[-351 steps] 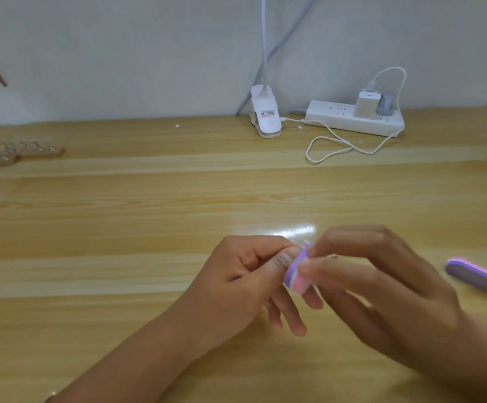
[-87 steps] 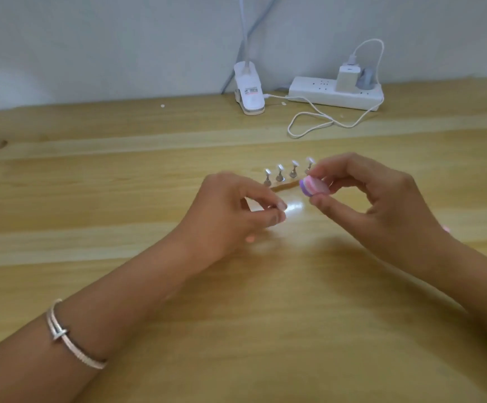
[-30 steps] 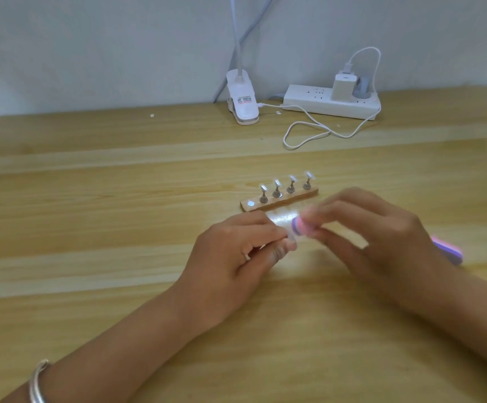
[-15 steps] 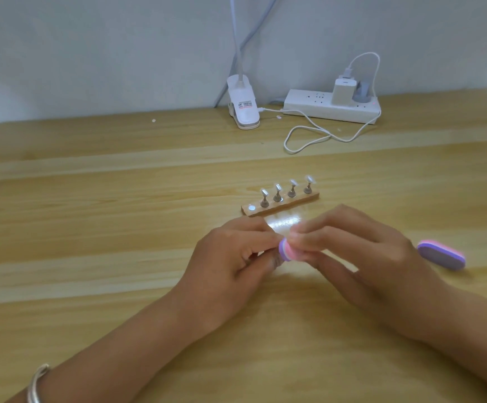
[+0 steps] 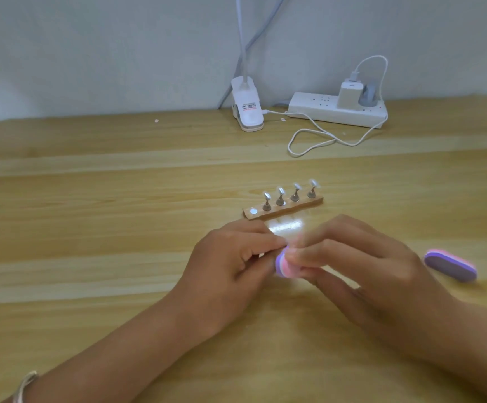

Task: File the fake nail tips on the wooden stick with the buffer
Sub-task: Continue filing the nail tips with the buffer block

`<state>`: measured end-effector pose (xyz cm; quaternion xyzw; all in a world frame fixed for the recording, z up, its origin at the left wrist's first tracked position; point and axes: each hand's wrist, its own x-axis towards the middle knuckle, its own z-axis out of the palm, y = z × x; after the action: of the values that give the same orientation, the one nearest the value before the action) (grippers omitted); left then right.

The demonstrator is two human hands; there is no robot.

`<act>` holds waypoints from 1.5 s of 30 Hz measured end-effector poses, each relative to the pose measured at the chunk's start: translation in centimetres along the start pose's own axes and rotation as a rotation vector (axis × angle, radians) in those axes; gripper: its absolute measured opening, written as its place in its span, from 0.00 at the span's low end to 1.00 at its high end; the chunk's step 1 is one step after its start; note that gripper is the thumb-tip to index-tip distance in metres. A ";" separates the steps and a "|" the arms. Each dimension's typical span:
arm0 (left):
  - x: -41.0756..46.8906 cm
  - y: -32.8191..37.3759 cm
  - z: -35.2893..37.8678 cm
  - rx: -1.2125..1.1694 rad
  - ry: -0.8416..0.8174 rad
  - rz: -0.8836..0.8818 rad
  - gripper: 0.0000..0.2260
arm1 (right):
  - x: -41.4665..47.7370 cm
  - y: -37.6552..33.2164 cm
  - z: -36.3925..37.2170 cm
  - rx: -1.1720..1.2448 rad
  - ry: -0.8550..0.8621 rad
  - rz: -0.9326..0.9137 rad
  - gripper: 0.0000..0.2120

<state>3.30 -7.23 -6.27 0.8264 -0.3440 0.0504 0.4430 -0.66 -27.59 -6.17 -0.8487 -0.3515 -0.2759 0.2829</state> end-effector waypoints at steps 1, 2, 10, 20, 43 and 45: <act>0.0 0.0 0.0 0.005 0.008 0.001 0.07 | 0.0 0.3 -0.1 -0.003 -0.009 0.009 0.04; 0.0 0.0 0.0 0.001 0.019 -0.002 0.07 | 0.0 0.8 -0.2 -0.024 -0.010 0.039 0.03; 0.0 0.3 0.0 0.044 0.015 0.062 0.07 | -0.2 0.1 -0.3 0.037 0.061 0.042 0.04; -0.1 0.3 0.0 0.030 0.028 0.052 0.07 | -0.1 -0.5 0.0 0.010 0.025 -0.012 0.05; -0.3 0.7 -0.1 -0.057 0.036 0.034 0.07 | 0.2 0.4 -1.2 -0.058 0.100 0.049 0.03; -0.2 0.6 0.0 -0.057 0.013 0.059 0.07 | 0.1 -0.3 -0.7 -0.018 0.099 0.000 0.03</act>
<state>2.79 -7.31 -5.91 0.8024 -0.3666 0.0591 0.4671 -1.01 -27.84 -5.49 -0.8365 -0.3347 -0.3206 0.2924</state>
